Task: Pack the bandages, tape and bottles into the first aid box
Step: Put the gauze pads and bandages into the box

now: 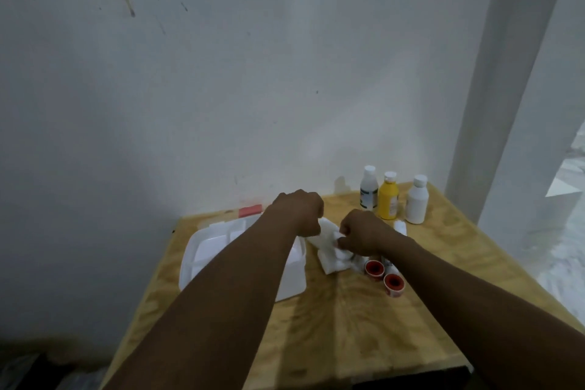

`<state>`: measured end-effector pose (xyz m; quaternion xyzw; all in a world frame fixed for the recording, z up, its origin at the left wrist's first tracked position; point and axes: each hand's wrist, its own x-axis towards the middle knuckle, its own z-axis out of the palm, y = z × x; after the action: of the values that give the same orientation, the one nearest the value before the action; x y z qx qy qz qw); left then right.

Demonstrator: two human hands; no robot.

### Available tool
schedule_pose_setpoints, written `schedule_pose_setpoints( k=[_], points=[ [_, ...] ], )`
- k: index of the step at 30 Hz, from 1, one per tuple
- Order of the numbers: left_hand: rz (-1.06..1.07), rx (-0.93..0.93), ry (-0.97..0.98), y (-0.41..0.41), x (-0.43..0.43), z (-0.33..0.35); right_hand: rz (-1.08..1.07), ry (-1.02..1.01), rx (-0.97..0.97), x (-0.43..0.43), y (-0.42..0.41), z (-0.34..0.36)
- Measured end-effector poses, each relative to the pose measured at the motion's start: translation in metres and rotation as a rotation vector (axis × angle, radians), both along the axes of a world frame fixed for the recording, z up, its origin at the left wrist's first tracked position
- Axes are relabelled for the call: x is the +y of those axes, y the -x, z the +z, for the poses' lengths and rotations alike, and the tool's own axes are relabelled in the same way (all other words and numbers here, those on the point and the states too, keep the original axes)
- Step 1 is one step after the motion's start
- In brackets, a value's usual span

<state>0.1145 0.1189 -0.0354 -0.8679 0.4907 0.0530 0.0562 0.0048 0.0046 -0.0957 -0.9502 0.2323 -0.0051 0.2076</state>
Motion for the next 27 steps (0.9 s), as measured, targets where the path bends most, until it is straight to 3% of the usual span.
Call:
schedule_pose_setpoints(
  k=[9,16,27],
  points=[
    [-0.026,-0.077,-0.188,-0.001,-0.032,-0.030,-0.053,-0.328,-0.148,-0.030,0.022,0.005],
    [0.006,-0.025,0.025,-0.005,-0.031,-0.026,-0.175,-0.542,-0.295,-0.029,0.033,0.018],
    [0.180,0.320,0.470,-0.007,0.004,0.031,-0.187,-0.572,-0.496,-0.013,0.037,0.051]
  ],
)
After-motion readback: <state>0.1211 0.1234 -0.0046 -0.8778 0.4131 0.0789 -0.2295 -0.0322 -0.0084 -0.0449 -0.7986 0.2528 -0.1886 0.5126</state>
